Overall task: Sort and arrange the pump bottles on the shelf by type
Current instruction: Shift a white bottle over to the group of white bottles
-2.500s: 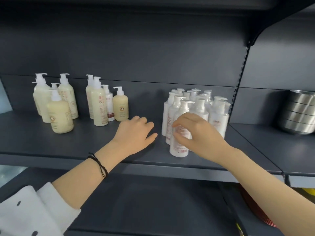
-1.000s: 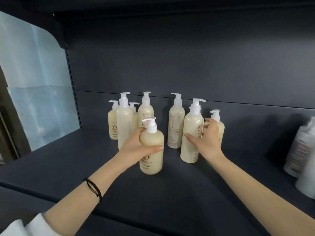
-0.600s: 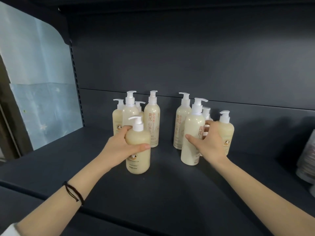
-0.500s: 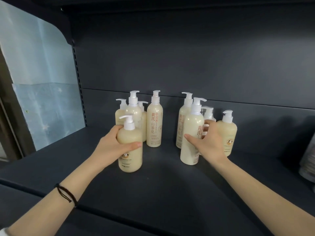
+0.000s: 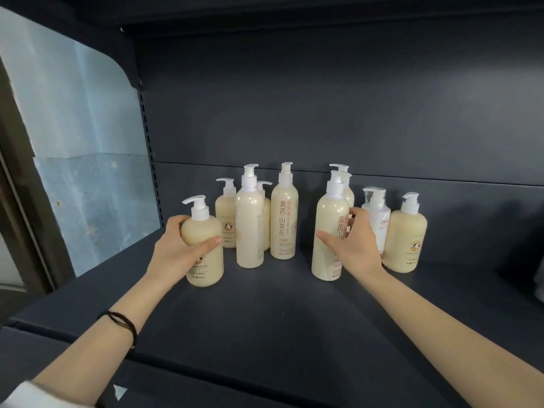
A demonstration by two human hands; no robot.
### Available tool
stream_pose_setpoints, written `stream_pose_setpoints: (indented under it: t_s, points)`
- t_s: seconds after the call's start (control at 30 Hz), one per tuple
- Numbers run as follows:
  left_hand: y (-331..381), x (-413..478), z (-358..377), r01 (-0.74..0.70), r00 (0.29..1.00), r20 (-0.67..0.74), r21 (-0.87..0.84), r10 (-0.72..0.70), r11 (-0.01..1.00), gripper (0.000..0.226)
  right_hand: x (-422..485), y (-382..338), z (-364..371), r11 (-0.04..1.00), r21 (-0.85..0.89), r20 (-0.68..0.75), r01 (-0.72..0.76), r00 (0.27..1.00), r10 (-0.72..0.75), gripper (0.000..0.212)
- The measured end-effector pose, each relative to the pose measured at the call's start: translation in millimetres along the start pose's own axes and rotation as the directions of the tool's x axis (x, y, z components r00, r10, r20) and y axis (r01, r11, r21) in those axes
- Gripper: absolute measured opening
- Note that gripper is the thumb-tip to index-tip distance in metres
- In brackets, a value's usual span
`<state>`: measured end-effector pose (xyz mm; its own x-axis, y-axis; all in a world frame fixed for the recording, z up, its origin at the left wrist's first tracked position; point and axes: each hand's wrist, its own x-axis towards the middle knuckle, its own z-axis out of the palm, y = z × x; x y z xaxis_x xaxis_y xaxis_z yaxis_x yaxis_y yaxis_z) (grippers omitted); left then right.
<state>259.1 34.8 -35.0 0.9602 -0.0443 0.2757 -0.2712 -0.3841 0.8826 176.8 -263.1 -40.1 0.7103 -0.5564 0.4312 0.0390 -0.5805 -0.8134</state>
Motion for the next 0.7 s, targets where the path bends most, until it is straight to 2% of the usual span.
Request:
stream_pose_setpoints:
  t_s: [0.1, 0.17, 0.23, 0.3, 0.37, 0.43, 0.53, 0.6, 0.67, 0.7]
  points:
    - [-1.6, 4.0, 0.7, -0.003, 1.000, 0.012, -0.021, 0.004, 1.000, 0.087, 1.9, -0.6, -0.6, 1.000, 0.016, 0.021, 0.002, 1.000, -0.002, 0.072]
    - [-1.2, -0.6, -2.7, -0.058, 0.995, -0.081, 0.063, 0.063, 0.996, 0.096, 0.8, -1.6, -6.0, 1.000, 0.010, 0.080, 0.003, 0.997, -0.004, 0.070]
    - [6.5, -12.1, -6.3, -0.193, 0.938, -0.221, 0.302, 0.266, 0.934, 0.089, -1.4, 1.1, -15.2, 1.000, -0.018, 0.140, 0.000, 0.990, 0.002, 0.065]
    - [19.2, -22.2, -5.5, -0.373, 0.820, -0.221, 0.492, 0.527, 0.787, 0.073, -3.9, 8.2, -25.6, 0.995, -0.097, 0.151, 0.005, 0.988, 0.009, 0.059]
    - [33.7, -28.9, 3.3, -0.495, 0.750, -0.098, 0.574, 0.654, 0.653, 0.055, -7.2, 13.7, -38.4, 0.977, -0.213, 0.134, 0.021, 0.991, 0.007, 0.051]
    - [47.2, -32.0, 20.5, -0.570, 0.731, 0.073, 0.611, 0.679, 0.549, 0.041, -9.6, 16.2, -52.7, 0.949, -0.313, 0.140, 0.041, 0.990, 0.004, 0.047]
    - [69.1, -43.2, 59.6, -0.709, 0.649, 0.315, 0.581, 0.692, 0.400, 0.038, -12.4, 14.3, -77.0, 0.881, -0.465, 0.169, 0.082, 0.986, -0.003, 0.043]
    - [87.0, -52.5, 90.6, -0.789, 0.579, 0.453, 0.522, 0.678, 0.325, 0.040, -10.3, 9.6, -93.2, 0.785, -0.604, 0.182, 0.134, 0.983, -0.028, 0.041]
    - [105.7, -61.2, 124.6, -0.831, 0.553, 0.565, 0.430, 0.613, 0.354, 0.045, -2.3, 1.8, -109.8, 0.697, -0.693, 0.189, 0.185, 0.979, -0.073, 0.037]
    - [115.6, -65.6, 141.6, -0.816, 0.573, 0.610, 0.365, 0.547, 0.448, 0.050, 5.3, -1.8, -117.4, 0.679, -0.706, 0.182, 0.203, 0.978, -0.104, 0.034]
